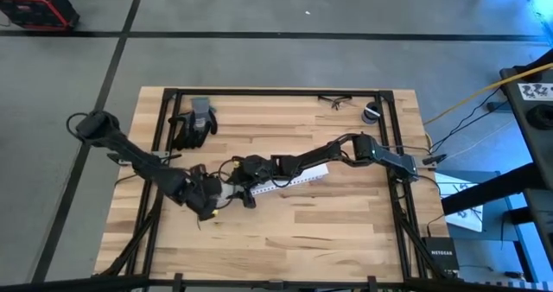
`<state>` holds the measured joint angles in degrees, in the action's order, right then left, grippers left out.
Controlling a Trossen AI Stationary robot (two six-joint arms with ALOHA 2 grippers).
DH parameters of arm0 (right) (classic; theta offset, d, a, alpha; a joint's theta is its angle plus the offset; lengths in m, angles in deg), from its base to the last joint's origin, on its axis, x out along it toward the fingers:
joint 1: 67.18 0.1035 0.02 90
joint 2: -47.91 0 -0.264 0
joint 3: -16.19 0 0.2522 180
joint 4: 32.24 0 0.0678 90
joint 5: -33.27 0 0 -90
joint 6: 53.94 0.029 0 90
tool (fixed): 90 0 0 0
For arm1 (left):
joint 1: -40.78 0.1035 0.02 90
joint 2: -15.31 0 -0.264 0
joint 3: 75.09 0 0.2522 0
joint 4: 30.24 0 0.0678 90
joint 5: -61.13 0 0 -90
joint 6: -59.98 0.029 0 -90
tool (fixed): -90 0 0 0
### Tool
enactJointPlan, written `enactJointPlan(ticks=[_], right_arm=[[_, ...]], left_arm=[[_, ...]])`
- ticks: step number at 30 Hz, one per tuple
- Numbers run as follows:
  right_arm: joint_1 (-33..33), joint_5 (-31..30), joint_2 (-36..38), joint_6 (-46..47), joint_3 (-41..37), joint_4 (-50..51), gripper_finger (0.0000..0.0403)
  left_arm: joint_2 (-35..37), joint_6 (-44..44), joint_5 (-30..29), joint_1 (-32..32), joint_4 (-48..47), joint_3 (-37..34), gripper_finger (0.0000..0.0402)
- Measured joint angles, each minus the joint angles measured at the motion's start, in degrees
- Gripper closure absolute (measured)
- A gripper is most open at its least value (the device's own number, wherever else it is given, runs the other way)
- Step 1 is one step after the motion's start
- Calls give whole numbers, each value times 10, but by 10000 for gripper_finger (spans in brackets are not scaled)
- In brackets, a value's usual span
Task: Ziptie cables
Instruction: Close the white cable duct
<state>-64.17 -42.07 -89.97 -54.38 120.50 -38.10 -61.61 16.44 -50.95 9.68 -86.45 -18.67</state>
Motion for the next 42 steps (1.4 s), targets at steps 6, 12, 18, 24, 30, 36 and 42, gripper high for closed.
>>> enactJointPlan(ticks=[6, 12, 18, 24, 30, 36, 42], right_arm=[[0, 3, 0, 0, -1, 7, 169], [0, 4, 0, 0, -1, 7, 169], [0, 6, 0, 0, -2, 7, 169], [-1, 6, 1, 0, -3, 4, 169], [-2, 9, 2, -1, -4, 7, 169], [-2, 13, 2, -1, -4, 3, 169], [-1, 14, 0, 0, -5, -20, 169]], left_arm=[[4, -67, -20, -46, -12, -18, 162], [4, -79, -47, -64, 92, -75, 177], [5, -87, -29, -62, 209, -136, 214], [7, -68, -32, -47, 306, -191, 274], [7, -13, -28, -24, 382, -220, 320], [4, 31, -21, -2, 423, -221, 344], [-11, 61, -25, 12, 456, -221, 351]])
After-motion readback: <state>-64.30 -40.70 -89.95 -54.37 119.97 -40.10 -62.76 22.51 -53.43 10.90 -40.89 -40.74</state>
